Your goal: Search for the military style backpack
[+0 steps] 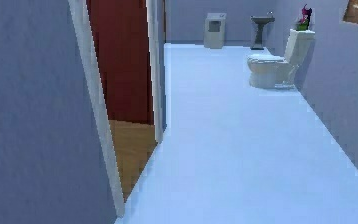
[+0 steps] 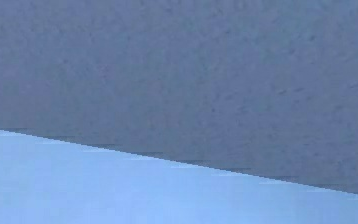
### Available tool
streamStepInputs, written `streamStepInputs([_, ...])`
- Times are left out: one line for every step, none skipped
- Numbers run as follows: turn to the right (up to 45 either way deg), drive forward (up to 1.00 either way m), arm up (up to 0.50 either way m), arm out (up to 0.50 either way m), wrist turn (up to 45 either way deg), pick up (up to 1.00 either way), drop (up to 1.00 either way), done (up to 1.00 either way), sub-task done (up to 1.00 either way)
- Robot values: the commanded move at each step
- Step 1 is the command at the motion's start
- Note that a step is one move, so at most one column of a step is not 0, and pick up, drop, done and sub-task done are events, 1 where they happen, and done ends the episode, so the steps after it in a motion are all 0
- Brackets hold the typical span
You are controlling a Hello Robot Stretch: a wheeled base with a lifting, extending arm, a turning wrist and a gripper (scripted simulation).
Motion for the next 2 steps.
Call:
streamStepInputs([9.0, 0.0, 0.0, 0.0, 0.0, 0.0, 0.0, 0.0, 0.0])
streamStepInputs([0.0, 1.0, 0.0, 0.0, 0.0, 0.0, 0.0, 0.0, 0.0])
